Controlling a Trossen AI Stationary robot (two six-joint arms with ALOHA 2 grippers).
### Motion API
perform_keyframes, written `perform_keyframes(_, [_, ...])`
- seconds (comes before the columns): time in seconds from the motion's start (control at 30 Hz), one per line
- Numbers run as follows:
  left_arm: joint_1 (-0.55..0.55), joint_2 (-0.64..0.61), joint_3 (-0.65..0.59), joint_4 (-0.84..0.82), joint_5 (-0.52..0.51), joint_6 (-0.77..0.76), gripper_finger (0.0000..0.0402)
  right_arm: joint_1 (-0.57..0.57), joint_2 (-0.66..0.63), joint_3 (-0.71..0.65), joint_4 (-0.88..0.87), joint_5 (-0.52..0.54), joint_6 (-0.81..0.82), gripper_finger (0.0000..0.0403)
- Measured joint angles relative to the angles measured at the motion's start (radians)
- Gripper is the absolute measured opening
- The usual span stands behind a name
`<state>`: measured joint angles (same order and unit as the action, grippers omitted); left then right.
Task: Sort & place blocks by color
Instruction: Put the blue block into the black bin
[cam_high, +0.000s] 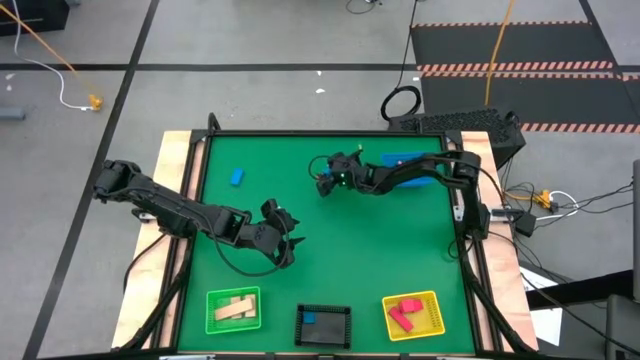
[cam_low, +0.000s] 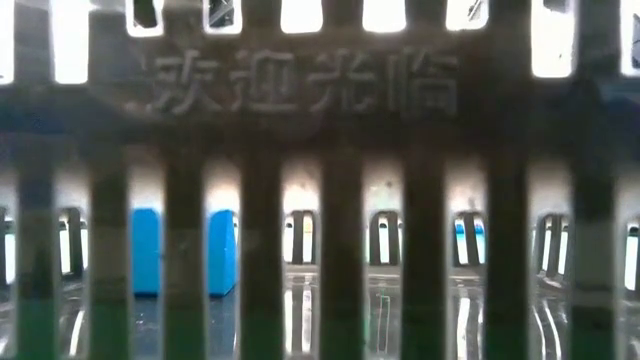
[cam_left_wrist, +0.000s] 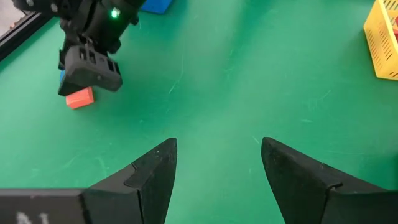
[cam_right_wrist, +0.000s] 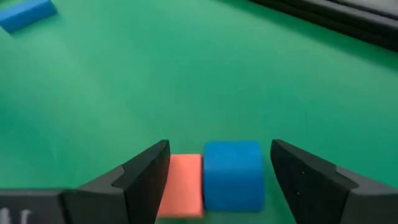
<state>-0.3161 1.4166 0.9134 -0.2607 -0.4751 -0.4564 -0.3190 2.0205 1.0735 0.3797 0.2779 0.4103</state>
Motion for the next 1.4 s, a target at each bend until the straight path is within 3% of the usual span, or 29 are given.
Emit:
perform_keyframes(0.43, [0.0,0.0,0.0,0.001,0.0,-0.002,0.0234,-0.019,-0.043,-0.037,-0.065,0.013,0.023,0.027])
perform_keyframes(0.57, [0.0,0.0,0.0,0.002,0.0,-0.003,0.0234,-0.034,-0.043,-0.074,-0.063,0.08,0.034,0.027])
perform_keyframes(0.73, [0.0,0.0,0.0,0.001,0.0,-0.015,0.0234,-0.044,-0.045,-0.111,-0.04,0.089,0.059,0.027])
perform_keyframes(1.23, [0.0,0.0,0.0,0.002,0.0,-0.013,0.0234,-0.068,-0.043,-0.125,0.106,0.082,-0.014,0.027])
perform_keyframes(1.4, [0.0,0.0,0.0,0.002,0.0,-0.013,0.0234,-0.087,-0.043,-0.125,0.097,0.002,-0.004,0.027])
